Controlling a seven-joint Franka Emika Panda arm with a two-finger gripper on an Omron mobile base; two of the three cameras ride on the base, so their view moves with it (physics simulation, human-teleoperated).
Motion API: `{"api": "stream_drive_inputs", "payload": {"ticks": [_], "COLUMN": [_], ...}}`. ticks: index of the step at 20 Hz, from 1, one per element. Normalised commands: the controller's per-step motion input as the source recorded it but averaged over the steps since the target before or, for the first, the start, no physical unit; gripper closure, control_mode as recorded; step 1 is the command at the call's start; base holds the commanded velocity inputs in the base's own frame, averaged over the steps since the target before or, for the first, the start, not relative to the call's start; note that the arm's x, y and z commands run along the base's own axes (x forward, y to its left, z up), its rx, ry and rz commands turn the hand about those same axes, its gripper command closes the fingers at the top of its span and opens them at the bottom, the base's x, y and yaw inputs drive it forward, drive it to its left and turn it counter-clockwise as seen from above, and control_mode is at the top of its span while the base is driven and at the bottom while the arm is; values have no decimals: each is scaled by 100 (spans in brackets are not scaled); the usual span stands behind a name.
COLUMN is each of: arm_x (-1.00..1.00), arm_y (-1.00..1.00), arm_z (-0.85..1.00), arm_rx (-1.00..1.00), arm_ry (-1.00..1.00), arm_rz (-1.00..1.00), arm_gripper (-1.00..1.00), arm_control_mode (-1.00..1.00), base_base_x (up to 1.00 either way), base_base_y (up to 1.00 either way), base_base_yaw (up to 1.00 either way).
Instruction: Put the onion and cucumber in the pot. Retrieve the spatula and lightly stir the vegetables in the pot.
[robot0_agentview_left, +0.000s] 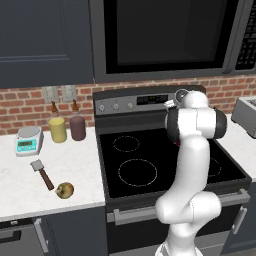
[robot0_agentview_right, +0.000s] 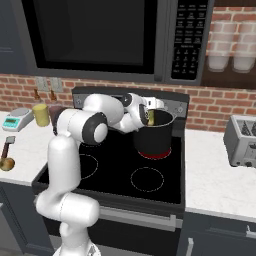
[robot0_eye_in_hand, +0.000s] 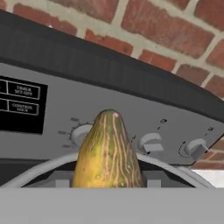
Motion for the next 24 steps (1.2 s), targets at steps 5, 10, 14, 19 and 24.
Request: {"api": "stream_drive_inputs", "payload": {"ticks": [5, 10, 14, 19, 24], "arm_x": [-24, -30, -44, -87, -96], "arm_y": [-34, -28, -13, -1, 0], "arm_z": [0, 0, 9, 48, 61], "arm_rx": [8, 7, 4, 4, 1], "arm_ry": [3, 0, 0, -7, -9], "arm_rz": [0, 0, 0, 0, 0], "arm_gripper": [-100, -100, -100, -100, -100], "arm_control_mode": [-100, -100, -100, -100, -100], "base_base_x": [0, 0, 0, 0, 0], "base_base_y": [0, 0, 0, 0, 0], "base_base_yaw": [0, 0, 0, 0, 0]}}
